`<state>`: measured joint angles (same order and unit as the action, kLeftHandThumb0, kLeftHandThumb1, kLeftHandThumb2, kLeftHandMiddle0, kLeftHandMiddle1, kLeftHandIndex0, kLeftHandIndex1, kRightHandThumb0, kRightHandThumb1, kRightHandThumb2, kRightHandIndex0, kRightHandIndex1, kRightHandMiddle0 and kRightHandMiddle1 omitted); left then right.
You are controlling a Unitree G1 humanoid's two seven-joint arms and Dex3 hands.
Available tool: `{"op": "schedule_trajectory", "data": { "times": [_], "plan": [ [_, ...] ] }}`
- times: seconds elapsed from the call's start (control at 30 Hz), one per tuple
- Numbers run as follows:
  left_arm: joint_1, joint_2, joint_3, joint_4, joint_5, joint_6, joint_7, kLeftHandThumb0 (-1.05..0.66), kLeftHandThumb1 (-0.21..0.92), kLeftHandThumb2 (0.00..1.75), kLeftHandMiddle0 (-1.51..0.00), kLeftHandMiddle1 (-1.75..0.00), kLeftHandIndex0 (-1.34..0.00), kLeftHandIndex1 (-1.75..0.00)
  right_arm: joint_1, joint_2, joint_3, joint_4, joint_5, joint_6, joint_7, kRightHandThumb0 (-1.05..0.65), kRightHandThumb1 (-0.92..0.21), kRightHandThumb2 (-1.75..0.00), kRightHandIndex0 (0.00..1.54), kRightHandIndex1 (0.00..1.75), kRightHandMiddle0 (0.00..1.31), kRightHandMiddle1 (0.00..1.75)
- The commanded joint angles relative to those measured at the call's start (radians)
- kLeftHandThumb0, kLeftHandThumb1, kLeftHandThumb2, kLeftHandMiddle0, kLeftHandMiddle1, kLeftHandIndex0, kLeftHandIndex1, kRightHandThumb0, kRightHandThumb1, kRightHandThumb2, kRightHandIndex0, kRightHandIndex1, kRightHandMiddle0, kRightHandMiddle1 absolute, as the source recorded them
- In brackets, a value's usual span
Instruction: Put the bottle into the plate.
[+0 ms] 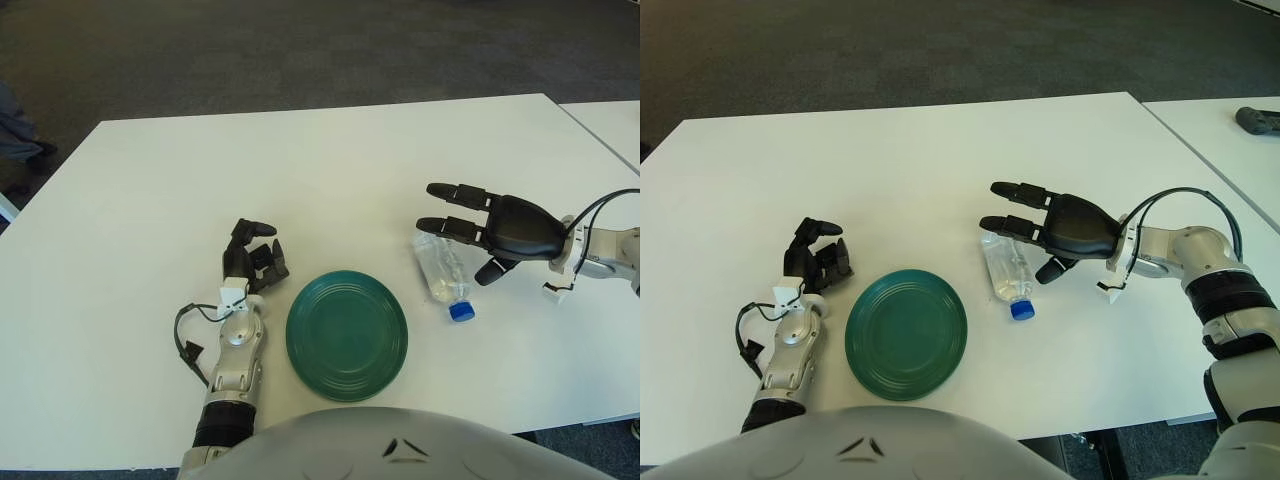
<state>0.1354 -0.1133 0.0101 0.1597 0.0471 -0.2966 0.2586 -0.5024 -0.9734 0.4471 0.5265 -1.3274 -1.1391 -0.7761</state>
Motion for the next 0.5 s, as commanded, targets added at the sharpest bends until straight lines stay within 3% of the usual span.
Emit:
{"op": "schedule_trajectory", "data": {
  "times": [0.0, 0.47],
  "plan": [
    [0.020, -0.007, 0.008, -0.014, -0.001, 0.013, -0.002, -0.48, 0.33, 1.30, -1.20, -1.75, -0.61, -1.75, -0.030, -0.023, 0.039, -0.004, -0.036, 0.016, -0.064, -1.04, -0.92, -0.80, 0.13, 0.00, 0.00, 0.23],
    [0.045, -0.002, 0.010, -0.043, -0.003, 0.027, -0.017, -0.48, 0.33, 1.30, -1.20, -1.75, -0.61, -1.75, -0.114, -0.053, 0.191, 0.028, -0.180, 0.115, -0.291, -0.98, -0.92, -0.76, 0.12, 0.00, 0.00, 0.18]
  ]
}}
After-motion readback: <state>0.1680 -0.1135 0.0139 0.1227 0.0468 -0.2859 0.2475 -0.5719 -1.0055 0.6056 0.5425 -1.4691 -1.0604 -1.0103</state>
